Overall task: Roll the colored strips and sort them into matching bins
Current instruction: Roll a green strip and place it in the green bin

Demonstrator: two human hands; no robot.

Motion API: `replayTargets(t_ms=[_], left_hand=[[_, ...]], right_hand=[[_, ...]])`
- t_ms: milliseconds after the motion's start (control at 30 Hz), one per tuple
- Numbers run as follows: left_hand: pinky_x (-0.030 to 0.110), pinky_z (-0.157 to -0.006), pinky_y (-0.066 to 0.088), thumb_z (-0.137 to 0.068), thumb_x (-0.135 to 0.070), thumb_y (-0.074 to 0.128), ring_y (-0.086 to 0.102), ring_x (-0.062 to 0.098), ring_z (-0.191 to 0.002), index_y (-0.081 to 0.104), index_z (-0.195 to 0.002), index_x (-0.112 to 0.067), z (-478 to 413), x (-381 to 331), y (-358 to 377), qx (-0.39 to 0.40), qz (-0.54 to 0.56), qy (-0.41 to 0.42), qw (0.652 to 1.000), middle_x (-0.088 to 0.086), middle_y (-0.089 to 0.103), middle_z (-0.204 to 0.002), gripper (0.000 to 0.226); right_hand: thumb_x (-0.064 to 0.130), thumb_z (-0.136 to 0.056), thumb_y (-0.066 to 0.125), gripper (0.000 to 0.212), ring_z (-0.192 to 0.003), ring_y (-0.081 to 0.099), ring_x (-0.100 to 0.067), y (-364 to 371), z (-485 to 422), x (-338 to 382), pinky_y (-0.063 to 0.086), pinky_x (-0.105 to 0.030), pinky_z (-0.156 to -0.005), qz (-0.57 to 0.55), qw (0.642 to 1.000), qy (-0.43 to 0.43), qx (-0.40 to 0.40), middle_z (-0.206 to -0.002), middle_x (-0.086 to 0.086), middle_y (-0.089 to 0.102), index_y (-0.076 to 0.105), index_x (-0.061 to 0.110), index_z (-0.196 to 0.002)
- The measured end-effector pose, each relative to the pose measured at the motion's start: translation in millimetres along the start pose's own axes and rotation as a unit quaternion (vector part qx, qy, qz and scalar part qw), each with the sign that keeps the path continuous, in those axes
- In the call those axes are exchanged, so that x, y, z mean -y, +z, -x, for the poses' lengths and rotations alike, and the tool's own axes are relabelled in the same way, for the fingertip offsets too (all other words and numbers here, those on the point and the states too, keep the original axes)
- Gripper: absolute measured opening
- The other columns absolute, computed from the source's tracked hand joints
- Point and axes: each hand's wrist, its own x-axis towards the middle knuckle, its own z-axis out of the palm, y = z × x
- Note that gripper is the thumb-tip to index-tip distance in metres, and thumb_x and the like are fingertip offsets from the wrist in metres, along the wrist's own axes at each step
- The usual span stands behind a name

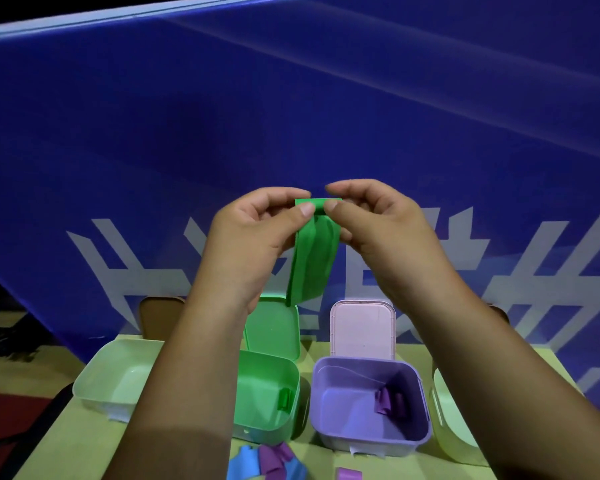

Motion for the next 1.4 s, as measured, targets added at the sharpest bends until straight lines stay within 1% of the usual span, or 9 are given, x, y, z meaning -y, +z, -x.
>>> replayTargets(t_ms=[200,367,633,767,933,1067,1200,1300,1400], left_hand=[[0.046,-0.098,0.063,-0.096,-0.003,0.077,0.079,0.028,-0.108,0.079,-0.119,-0.014,2.8,0.5,-2.5,0.014,0.0,0.007,1.0,0.011,0.08,-0.11,0.025],[0.042,-0.094,0.064,-0.1,-0.013,0.076,0.08,0.029,-0.105,0.076,-0.12,-0.006,4.7,-0.4,0.7,0.022,0.024,-0.019,0.999,0.013,0.081,-0.111,0.022],[0.047,-0.097,0.064,-0.096,-0.006,0.078,0.079,0.035,-0.107,0.079,-0.114,-0.011,2.8,1.3,-1.1,0.01,0.006,0.011,1.0,0.015,0.08,-0.109,0.019],[0.046,-0.098,0.063,-0.096,-0.004,0.078,0.078,0.031,-0.108,0.08,-0.117,-0.015,5.1,1.8,-1.9,0.02,-0.002,0.015,1.0,0.011,0.08,-0.109,0.023],[0.042,-0.094,0.065,-0.101,-0.01,0.073,0.08,0.031,-0.106,0.074,-0.122,-0.005,8.8,1.9,4.0,0.021,0.046,-0.027,0.998,0.016,0.081,-0.112,0.022],[0.039,-0.086,0.064,-0.1,-0.015,0.075,0.08,0.028,-0.1,0.077,-0.117,-0.006,8.9,6.2,4.8,0.014,0.032,-0.025,0.999,0.015,0.082,-0.108,0.019],[0.046,-0.095,0.064,-0.097,-0.004,0.076,0.078,0.033,-0.104,0.077,-0.117,-0.008,9.8,8.4,2.9,0.015,0.025,-0.013,1.0,0.02,0.079,-0.112,0.021],[0.046,-0.097,0.064,-0.095,0.001,0.076,0.078,0.032,-0.106,0.078,-0.118,-0.009,12.7,8.7,0.9,0.024,0.017,-0.005,1.0,0.021,0.077,-0.115,0.025],[0.042,-0.095,0.064,-0.095,0.004,0.074,0.075,0.027,-0.104,0.077,-0.121,-0.007,17.4,10.2,2.1,0.03,0.028,-0.014,0.999,0.018,0.076,-0.11,0.028]], right_hand=[[0.025,-0.101,0.074,0.01,-0.078,0.07,-0.008,-0.5,1.9,0.1,0.062,-0.035,-0.081,0.005,1.0,-0.002,-0.006,-0.091,-0.002,0.079,0.079,0.018,-0.106],[0.017,-0.1,0.075,0.012,-0.099,0.075,-0.029,-0.5,2.3,-1.1,0.06,-0.057,-0.096,0.029,0.999,-0.032,-0.012,-0.1,-0.008,0.078,0.079,0.024,-0.109],[0.022,-0.099,0.076,0.011,-0.1,0.078,-0.029,-0.8,7.3,2.5,0.063,-0.053,-0.096,-0.012,1.0,0.006,0.003,-0.101,-0.013,0.078,0.077,0.018,-0.11],[0.028,-0.1,0.075,0.009,-0.079,0.071,-0.011,-1.2,10.5,1.2,0.062,-0.043,-0.086,0.002,1.0,-0.005,-0.012,-0.088,-0.001,0.077,0.079,0.021,-0.105],[0.022,-0.099,0.077,0.009,-0.088,0.07,-0.019,0.6,9.2,-3.7,0.059,-0.06,-0.094,0.012,0.999,-0.025,-0.02,-0.098,-0.014,0.074,0.079,0.026,-0.106],[0.011,-0.098,0.076,0.016,-0.093,0.071,-0.019,0.1,9.4,-5.4,0.061,-0.057,-0.097,0.009,1.0,-0.023,-0.012,-0.094,-0.007,0.074,0.078,0.022,-0.109],[0.014,-0.098,0.075,0.014,-0.096,0.074,-0.025,-1.6,11.9,-6.4,0.061,-0.057,-0.096,-0.001,1.0,0.005,-0.004,-0.101,-0.013,0.075,0.076,0.02,-0.11],[0.03,-0.1,0.076,0.014,-0.094,0.078,-0.024,-3.5,15.9,-7.5,0.065,-0.048,-0.089,-0.012,1.0,0.024,0.003,-0.1,-0.01,0.079,0.077,0.018,-0.106],[0.026,-0.101,0.075,0.012,-0.078,0.071,-0.01,-5.1,18.7,-10.8,0.06,-0.031,-0.077,-0.013,1.0,0.021,-0.005,-0.089,-0.003,0.077,0.078,0.015,-0.105]])
